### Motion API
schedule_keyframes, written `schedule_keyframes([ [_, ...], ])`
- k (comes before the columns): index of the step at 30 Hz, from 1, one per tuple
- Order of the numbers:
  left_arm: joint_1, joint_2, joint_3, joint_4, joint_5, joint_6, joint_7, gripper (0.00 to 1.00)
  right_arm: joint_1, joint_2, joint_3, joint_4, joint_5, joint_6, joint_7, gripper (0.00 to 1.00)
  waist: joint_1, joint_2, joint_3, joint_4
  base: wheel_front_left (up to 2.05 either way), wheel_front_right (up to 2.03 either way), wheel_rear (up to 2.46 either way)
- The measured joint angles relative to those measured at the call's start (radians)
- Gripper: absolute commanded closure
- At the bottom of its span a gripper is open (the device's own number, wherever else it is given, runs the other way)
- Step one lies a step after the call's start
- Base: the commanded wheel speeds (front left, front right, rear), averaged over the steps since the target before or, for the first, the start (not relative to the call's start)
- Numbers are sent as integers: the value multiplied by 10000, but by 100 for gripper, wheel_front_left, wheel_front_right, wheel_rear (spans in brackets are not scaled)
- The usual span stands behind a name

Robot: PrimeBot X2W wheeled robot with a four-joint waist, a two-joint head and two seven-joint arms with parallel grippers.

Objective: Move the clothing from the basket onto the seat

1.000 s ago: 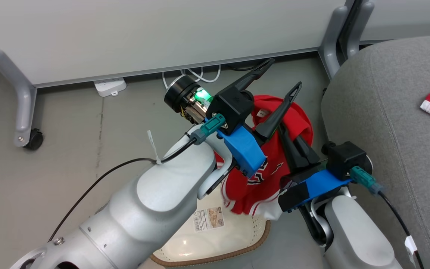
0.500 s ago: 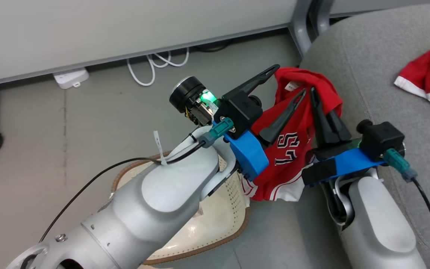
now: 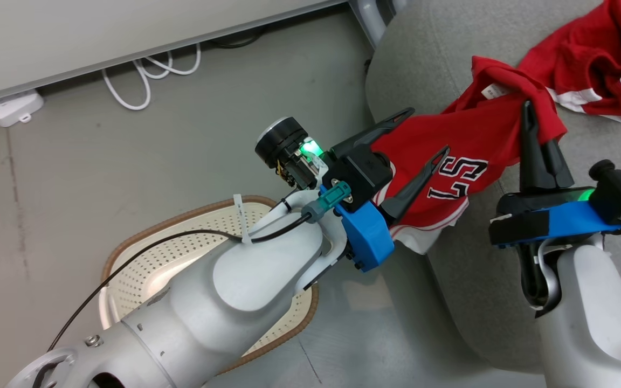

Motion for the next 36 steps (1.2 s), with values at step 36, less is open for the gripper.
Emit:
schedule_keyframes([
  [36, -527, 0, -947, 384, -466, 38, 2, 0, 500, 71, -1035, -462, 44, 0, 0, 100, 0, 0, 1055, -1197, 0, 0, 0],
])
